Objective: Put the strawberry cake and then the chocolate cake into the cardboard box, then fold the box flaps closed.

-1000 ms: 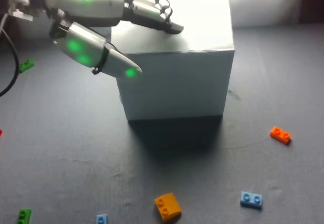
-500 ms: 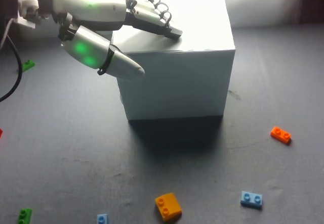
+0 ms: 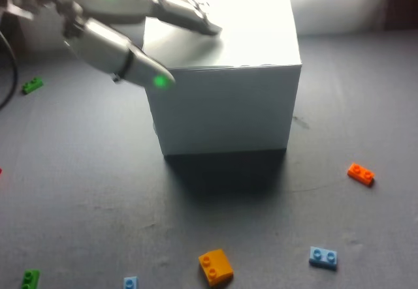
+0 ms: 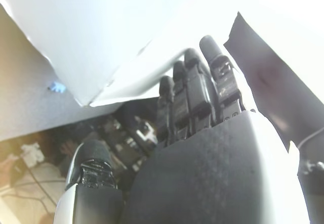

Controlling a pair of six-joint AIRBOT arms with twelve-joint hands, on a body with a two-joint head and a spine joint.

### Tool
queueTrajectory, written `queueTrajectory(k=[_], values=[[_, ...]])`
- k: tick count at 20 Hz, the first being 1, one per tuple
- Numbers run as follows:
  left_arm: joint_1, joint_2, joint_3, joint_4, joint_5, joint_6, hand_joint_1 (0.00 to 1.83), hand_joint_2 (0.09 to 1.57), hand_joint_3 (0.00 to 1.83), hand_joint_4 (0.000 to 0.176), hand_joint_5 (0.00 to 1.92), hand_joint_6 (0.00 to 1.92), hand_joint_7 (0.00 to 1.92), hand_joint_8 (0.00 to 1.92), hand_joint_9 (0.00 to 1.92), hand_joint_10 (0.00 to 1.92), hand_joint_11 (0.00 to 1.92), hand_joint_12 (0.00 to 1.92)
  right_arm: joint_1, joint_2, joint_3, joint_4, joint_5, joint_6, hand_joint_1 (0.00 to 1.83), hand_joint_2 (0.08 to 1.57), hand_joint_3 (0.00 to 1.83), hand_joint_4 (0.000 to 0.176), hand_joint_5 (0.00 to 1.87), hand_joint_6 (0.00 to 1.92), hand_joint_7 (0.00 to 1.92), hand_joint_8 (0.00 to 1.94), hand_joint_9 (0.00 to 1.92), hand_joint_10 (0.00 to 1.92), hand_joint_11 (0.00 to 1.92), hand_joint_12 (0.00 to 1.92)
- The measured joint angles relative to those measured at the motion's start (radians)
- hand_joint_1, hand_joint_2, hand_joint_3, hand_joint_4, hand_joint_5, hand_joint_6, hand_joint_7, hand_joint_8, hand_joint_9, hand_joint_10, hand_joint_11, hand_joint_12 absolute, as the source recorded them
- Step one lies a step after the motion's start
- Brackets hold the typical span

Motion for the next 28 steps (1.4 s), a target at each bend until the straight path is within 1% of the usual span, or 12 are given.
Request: queueTrajectory(k=[9, 13, 15, 17, 19, 20, 21, 22, 23, 25, 26, 28], values=[[-0.087, 0.035, 0.112, 0.119, -0.112, -0.041, 0.00, 1.19, 0.00, 0.000, 0.26, 0.01, 0.33, 0.00, 0.32, 0.00, 0.00, 0.89, 0.000, 0.000, 0.000, -0.004, -0.003, 0.000, 0.00, 1.27, 0.00, 0.000, 0.25, 0.01, 0.26, 0.00, 0.23, 0.00, 0.00, 0.75], [-0.088, 0.059, 0.163, 0.182, -0.212, -0.065, 0.00, 1.19, 0.00, 0.000, 0.25, 0.00, 0.31, 0.00, 0.30, 0.00, 0.00, 0.87, 0.000, 0.000, 0.000, -0.006, -0.010, 0.000, 0.00, 1.27, 0.00, 0.000, 0.26, 0.01, 0.28, 0.01, 0.26, 0.01, 0.00, 0.85], [-0.088, 0.073, 0.174, 0.192, -0.252, -0.072, 0.00, 1.19, 0.00, 0.000, 0.30, 0.02, 0.37, 0.02, 0.35, 0.01, 0.03, 0.91, 0.000, 0.000, 0.000, -0.020, -0.014, 0.000, 0.00, 1.25, 0.00, 0.000, 0.39, 0.06, 0.44, 0.05, 0.34, 0.04, 0.00, 0.98], [-0.095, 0.084, 0.174, 0.195, -0.288, -0.077, 0.00, 1.20, 0.00, 0.000, 0.46, 0.02, 0.61, 0.02, 0.59, 0.04, 0.14, 1.08, 0.000, 0.000, -0.001, -0.031, -0.021, 0.000, 0.00, 1.25, 0.00, 0.000, 0.59, 0.14, 0.68, 0.11, 0.56, 0.16, 0.00, 1.28], [-0.098, 0.098, 0.168, 0.190, -0.327, -0.084, 0.06, 1.23, 0.00, 0.000, 0.69, 0.03, 0.86, 0.04, 0.84, 0.11, 0.34, 1.24, 0.000, -0.001, -0.001, -0.034, -0.025, 0.000, 0.03, 1.27, 0.00, 0.000, 0.74, 0.33, 0.84, 0.38, 0.55, 1.01, 0.07, 1.79], [-0.098, 0.110, 0.154, 0.200, -0.337, -0.087, 0.13, 1.25, 0.00, 0.000, 0.84, 0.02, 0.98, 0.05, 0.91, 0.24, 0.41, 1.35, 0.000, -0.001, -0.001, -0.034, -0.026, 0.000, 0.01, 1.29, 0.00, 0.000, 0.78, 0.49, 0.86, 0.62, 0.56, 1.26, 0.21, 1.89], [-0.098, 0.119, 0.146, 0.214, -0.349, -0.089, 0.16, 1.27, 0.00, 0.000, 0.97, 0.04, 1.10, 0.12, 0.88, 0.68, 0.45, 1.49, 0.000, -0.001, -0.001, -0.034, -0.026, 0.000, 0.00, 1.29, 0.00, 0.000, 0.87, 0.62, 0.97, 0.75, 0.70, 1.34, 0.35, 1.92], [-0.094, 0.132, 0.129, 0.221, -0.357, -0.090, 0.19, 1.28, 0.00, 0.000, 1.05, 0.05, 1.10, 0.36, 0.82, 1.06, 0.48, 1.61, 0.000, -0.001, -0.001, -0.035, -0.026, 0.000, 0.00, 1.29, 0.00, 0.000, 0.91, 0.73, 1.06, 0.81, 0.83, 1.36, 0.46, 1.92], [-0.088, 0.145, 0.114, 0.221, -0.365, -0.090, 0.19, 1.31, 0.00, 0.000, 1.13, 0.14, 1.08, 0.76, 0.87, 1.31, 0.58, 1.70, 0.001, -0.001, -0.001, -0.036, -0.026, 0.000, 0.00, 1.29, 0.00, 0.000, 0.94, 0.98, 1.16, 1.05, 0.98, 1.54, 0.64, 1.92], [-0.071, 0.175, 0.075, 0.215, -0.368, -0.091, 0.21, 1.33, 0.00, 0.000, 0.99, 0.86, 1.02, 1.20, 0.95, 1.58, 0.74, 1.82, 0.001, -0.001, -0.001, -0.039, -0.026, 0.000, 0.00, 1.32, 0.01, 0.000, 1.06, 1.33, 1.25, 1.45, 1.17, 1.80, 0.99, 1.92], [-0.061, 0.186, 0.056, 0.218, -0.371, -0.091, 0.22, 1.34, 0.00, 0.000, 0.92, 1.08, 1.01, 1.28, 0.94, 1.63, 0.76, 1.84, 0.001, -0.001, -0.001, -0.038, -0.027, 0.000, 0.00, 1.33, 0.01, 0.000, 1.09, 1.39, 1.26, 1.54, 1.21, 1.86, 1.08, 1.92], [-0.056, 0.199, 0.031, 0.221, -0.376, -0.091, 0.23, 1.36, 0.00, 0.000, 0.88, 1.23, 1.01, 1.35, 0.95, 1.67, 0.75, 1.84, 0.001, -0.001, -0.001, -0.039, -0.027, 0.000, 0.00, 1.38, 0.02, 0.000, 1.07, 1.48, 1.25, 1.63, 1.25, 1.92, 1.18, 1.92]])
